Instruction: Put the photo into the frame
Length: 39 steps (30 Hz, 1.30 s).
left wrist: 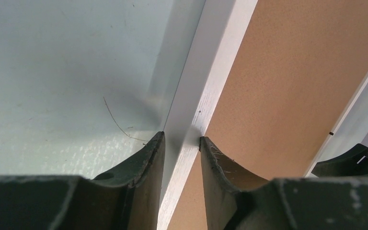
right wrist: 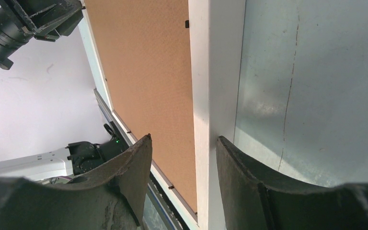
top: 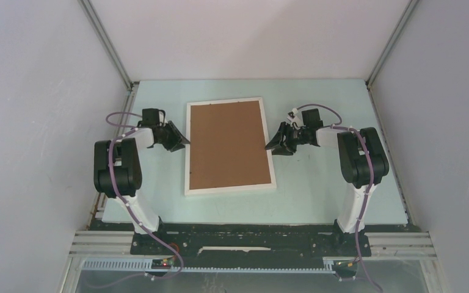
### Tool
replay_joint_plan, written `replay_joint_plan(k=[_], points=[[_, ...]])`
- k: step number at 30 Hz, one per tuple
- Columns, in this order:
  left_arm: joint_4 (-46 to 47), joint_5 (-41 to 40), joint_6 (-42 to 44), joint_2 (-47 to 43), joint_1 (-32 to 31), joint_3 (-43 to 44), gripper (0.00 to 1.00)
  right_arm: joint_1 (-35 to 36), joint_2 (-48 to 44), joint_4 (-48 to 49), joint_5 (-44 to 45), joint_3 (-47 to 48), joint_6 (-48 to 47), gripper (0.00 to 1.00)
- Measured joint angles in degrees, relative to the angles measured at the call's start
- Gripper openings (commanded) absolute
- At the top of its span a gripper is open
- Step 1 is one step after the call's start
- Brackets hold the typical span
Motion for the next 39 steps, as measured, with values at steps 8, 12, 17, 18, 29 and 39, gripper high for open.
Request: replay_joint_plan(k=[8,12,17,18,29,39], points=[[0.7,-0.83,0.22,-0.5,-0.09,-0.92,0.48,0.0,0.0,-0.04,0.0,0.0,-0.11,0.59],[0.94,-0.44,0.13,-0.63,0.74,-1.29,0.47,0.0,0.0,-0.07,-0.02,0.0,-0.11,0.59],[2.86,1.03,-0.92,-1.6,1.46,-3.52,0.47,0.02,0.0,-0.09,-0.02,0.0,-0.13,0.59],[3.1,1.2,-1.14,-1.7,1.57,-3.76,0.45,0.02,0.0,-0.09,-0.02,0.0,-0.13,0.59],[2.32,0.24,-1.05,-2.25,1.66,-3.78,0.42,0.02,0.02,-0.2,-0.02,0.0,-0.17,0.59],[1.4,-1.73,-0.15,-2.23,0.11,-2.99,0.39,0.02,0.0,-0.2,-0.07,0.0,-0.39,0.59]])
